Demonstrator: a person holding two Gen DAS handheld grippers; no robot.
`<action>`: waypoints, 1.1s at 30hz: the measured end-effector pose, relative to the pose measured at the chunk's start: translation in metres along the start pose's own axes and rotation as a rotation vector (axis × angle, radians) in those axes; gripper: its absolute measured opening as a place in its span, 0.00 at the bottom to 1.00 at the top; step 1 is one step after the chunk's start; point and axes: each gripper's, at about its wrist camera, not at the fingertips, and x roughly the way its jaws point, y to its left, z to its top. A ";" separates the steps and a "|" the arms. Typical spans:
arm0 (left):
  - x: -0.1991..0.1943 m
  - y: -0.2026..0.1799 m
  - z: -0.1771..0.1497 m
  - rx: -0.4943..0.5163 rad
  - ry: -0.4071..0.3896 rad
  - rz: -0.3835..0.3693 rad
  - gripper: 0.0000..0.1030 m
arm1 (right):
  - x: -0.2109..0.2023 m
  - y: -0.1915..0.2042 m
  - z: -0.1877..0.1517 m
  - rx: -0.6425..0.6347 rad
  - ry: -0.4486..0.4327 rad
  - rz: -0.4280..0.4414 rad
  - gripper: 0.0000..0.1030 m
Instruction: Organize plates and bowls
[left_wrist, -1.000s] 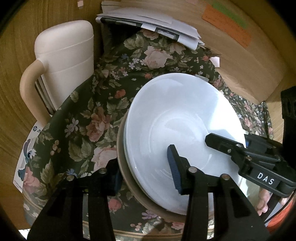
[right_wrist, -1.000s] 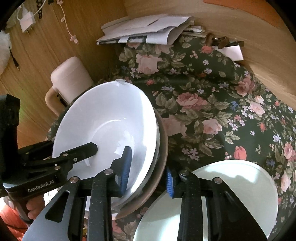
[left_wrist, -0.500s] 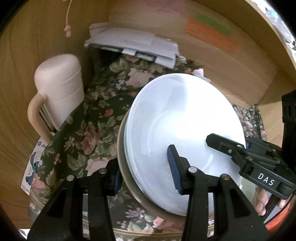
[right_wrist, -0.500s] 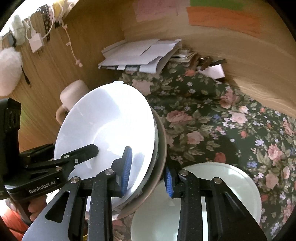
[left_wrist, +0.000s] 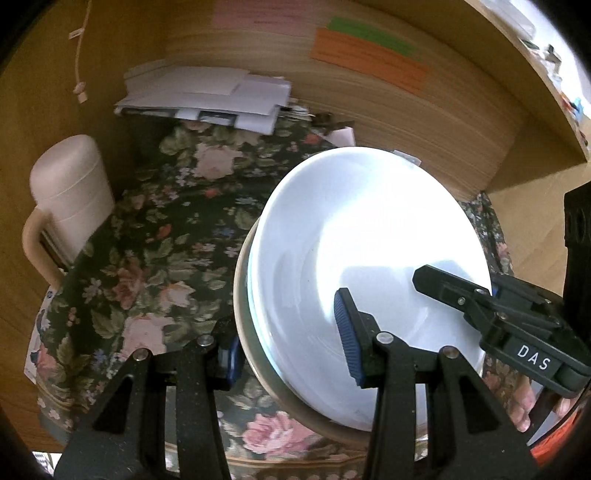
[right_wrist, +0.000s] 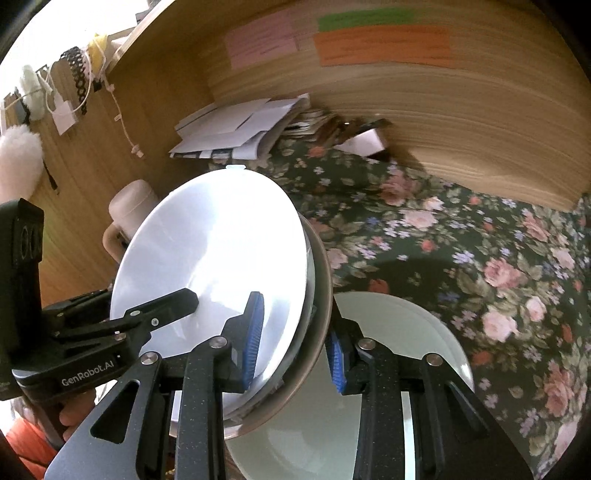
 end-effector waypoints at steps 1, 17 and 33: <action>0.001 -0.004 0.000 0.005 0.002 -0.004 0.43 | -0.003 -0.002 -0.001 0.003 -0.002 -0.004 0.28; 0.014 -0.055 -0.012 0.068 0.027 -0.051 0.43 | -0.032 -0.044 -0.025 0.064 -0.011 -0.061 0.28; 0.039 -0.074 -0.022 0.086 0.105 -0.066 0.42 | -0.026 -0.068 -0.042 0.138 0.027 -0.069 0.27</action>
